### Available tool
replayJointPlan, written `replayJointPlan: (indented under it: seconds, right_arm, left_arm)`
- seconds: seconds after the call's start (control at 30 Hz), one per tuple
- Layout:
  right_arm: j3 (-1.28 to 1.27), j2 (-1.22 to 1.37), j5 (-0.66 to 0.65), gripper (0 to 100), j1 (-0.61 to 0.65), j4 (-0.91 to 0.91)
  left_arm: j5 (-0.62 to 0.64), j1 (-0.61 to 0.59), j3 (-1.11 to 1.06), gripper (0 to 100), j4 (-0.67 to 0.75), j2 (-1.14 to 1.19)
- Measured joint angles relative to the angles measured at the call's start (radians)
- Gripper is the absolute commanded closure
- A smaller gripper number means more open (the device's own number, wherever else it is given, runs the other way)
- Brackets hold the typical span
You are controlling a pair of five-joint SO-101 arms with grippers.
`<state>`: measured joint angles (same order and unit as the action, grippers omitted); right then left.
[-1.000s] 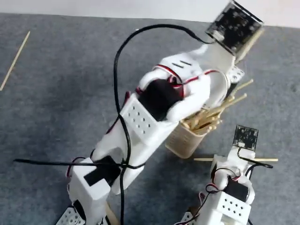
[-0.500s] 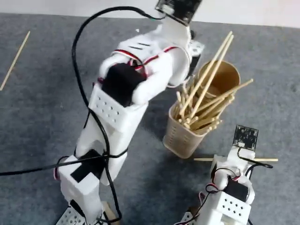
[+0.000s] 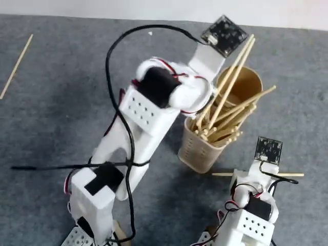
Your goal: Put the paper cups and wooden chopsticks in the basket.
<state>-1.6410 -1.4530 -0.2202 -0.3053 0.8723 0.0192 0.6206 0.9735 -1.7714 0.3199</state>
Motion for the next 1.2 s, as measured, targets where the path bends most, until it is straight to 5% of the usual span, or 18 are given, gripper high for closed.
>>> replayJointPlan:
  seconds: [0.17,0.63,0.9,1.2]
  right_arm:
    - [0.000,0.000,0.000,71.1,0.000,0.000]
    - [0.000,0.000,0.000,71.1,0.000,-0.020]
    - [0.000,0.000,0.000,71.1,0.000,-0.020]
    - [0.000,0.000,0.000,71.1,0.000,-0.020]
  left_arm:
    - [-0.003,0.044,-0.158,93,-0.005,-0.063]
    - [-0.035,0.055,-0.091,93,0.003,-0.210]
    - [-0.120,0.219,-0.209,99,0.003,-0.212]
    - [-0.132,0.160,-0.379,99,0.009,-0.226]
